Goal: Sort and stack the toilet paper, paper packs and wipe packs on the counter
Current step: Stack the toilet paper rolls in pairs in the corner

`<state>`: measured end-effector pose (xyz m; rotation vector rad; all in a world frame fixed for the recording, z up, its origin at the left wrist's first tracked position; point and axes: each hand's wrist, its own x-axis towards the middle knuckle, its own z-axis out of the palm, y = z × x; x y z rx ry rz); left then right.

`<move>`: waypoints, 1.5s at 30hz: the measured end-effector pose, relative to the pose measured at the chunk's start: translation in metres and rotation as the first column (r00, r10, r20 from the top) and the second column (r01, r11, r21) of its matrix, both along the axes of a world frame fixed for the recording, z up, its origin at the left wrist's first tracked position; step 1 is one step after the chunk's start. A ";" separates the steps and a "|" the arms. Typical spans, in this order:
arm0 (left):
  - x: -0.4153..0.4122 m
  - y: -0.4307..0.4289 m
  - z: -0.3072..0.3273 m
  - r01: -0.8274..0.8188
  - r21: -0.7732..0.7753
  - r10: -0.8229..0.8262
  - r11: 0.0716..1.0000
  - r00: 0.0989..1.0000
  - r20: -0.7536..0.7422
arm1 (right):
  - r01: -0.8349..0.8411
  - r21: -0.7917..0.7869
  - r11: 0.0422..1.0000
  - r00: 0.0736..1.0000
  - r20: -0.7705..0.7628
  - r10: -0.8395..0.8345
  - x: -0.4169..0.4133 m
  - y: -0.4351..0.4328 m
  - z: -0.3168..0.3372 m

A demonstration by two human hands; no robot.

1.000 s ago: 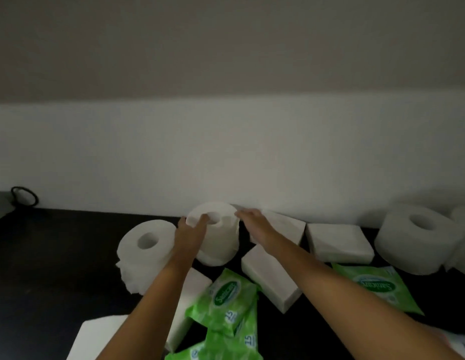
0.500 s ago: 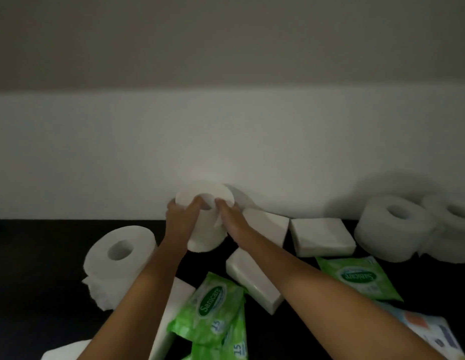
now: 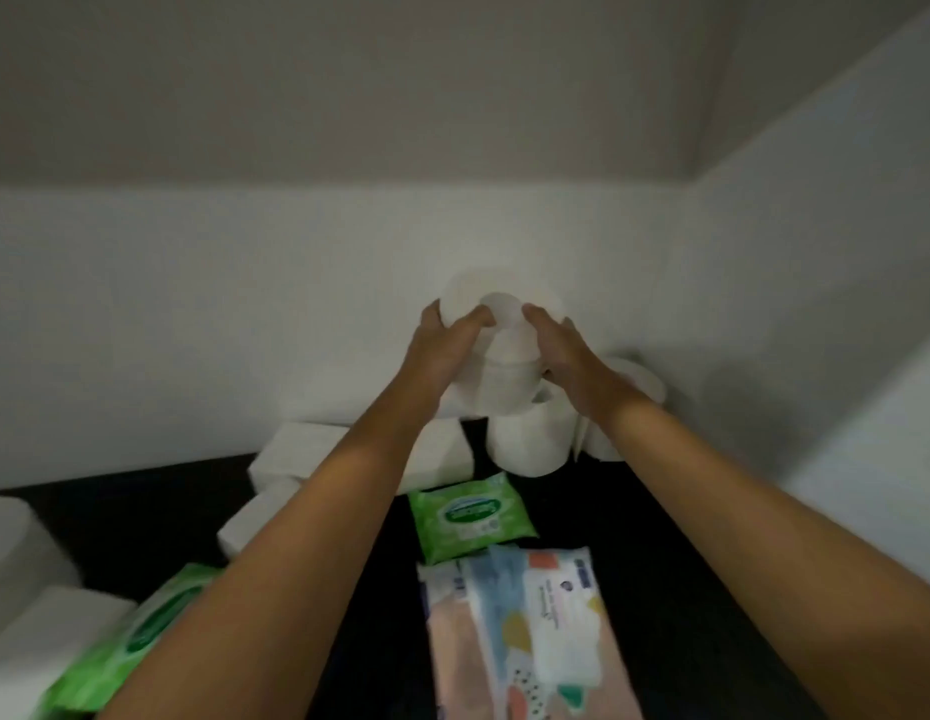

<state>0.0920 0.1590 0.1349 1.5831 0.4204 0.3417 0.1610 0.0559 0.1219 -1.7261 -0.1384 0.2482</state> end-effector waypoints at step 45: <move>0.067 -0.081 -0.053 -0.066 0.274 0.089 0.959 0.993 -0.071 | 0.157 -0.252 0.955 0.949 0.305 -0.075 0.050 -0.102 -0.021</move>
